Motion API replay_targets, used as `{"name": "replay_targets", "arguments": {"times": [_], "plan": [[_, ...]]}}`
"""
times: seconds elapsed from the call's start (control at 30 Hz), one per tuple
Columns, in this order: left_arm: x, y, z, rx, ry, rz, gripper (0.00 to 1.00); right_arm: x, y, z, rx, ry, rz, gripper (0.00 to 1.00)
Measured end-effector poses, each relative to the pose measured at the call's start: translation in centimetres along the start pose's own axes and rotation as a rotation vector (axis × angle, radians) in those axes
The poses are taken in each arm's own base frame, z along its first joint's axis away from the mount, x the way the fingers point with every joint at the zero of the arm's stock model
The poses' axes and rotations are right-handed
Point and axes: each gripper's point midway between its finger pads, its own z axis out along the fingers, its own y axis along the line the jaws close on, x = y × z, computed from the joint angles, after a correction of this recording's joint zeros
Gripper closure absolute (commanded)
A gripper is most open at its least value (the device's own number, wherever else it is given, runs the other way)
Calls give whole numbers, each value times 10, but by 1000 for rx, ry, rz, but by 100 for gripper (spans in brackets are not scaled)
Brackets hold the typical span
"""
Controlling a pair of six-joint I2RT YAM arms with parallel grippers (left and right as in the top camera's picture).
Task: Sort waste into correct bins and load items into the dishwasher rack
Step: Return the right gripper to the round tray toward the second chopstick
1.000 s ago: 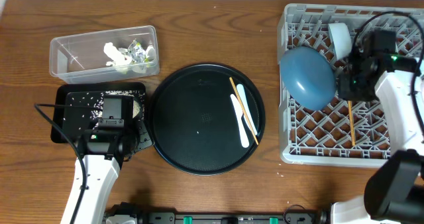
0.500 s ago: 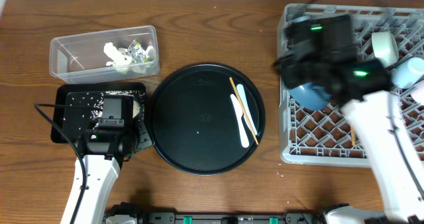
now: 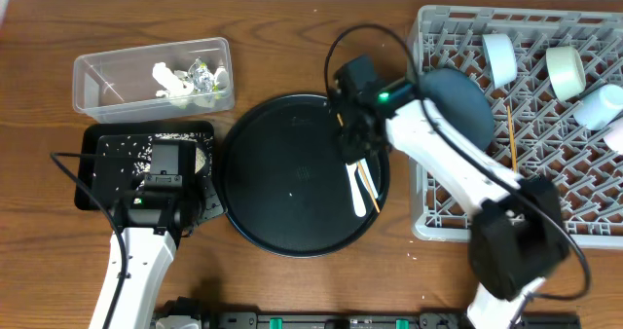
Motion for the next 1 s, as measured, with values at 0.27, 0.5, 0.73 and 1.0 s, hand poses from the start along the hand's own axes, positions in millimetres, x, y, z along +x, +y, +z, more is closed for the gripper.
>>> {"name": "replay_targets", "arguments": {"times": [0.27, 0.5, 0.73, 1.0], "plan": [[0, 0, 0, 0, 0, 0, 35, 24, 10, 39, 21, 140, 64, 61], [0, 0, 0, 0, 0, 0, 35, 36, 10, 46, 79, 185, 111, 60], [0, 0, 0, 0, 0, 0, 35, 45, 3, 53, 111, 201, 147, 59], [0, 0, 0, 0, 0, 0, 35, 56, 1, 65, 117, 211, 173, 60]]}}
